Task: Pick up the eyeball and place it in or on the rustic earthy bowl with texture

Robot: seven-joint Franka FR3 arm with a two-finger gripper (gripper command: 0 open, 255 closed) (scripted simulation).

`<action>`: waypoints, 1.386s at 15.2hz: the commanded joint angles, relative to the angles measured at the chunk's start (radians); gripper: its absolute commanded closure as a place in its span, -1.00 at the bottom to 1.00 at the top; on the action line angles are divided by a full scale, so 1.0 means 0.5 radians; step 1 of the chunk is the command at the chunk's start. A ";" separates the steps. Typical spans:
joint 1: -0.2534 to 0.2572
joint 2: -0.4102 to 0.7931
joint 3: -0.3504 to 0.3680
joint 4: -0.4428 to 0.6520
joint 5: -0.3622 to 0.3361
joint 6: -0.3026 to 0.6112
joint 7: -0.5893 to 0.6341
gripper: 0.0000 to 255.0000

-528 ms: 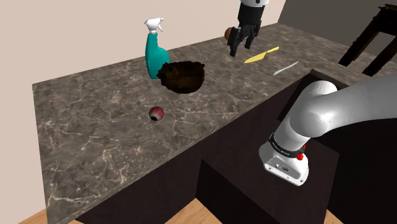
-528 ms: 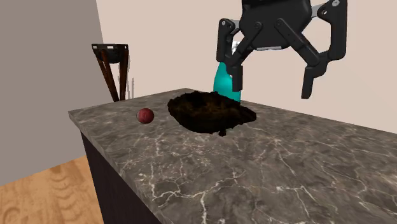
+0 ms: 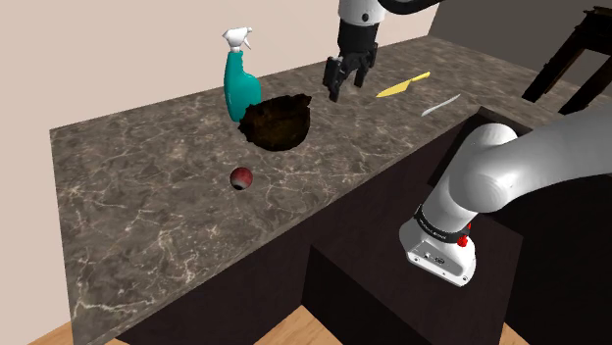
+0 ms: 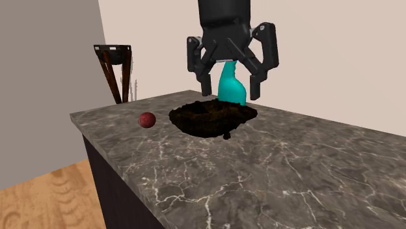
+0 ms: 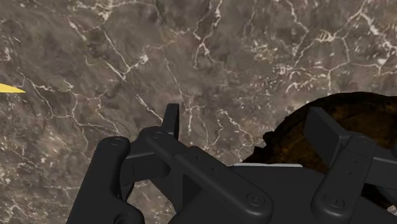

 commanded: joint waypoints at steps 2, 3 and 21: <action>0.044 0.096 0.139 0.028 0.043 0.064 0.141 -1.00; 0.056 0.136 0.187 0.046 0.054 0.086 0.188 -1.00; 0.139 1.262 1.011 0.764 -0.279 0.296 1.187 -1.00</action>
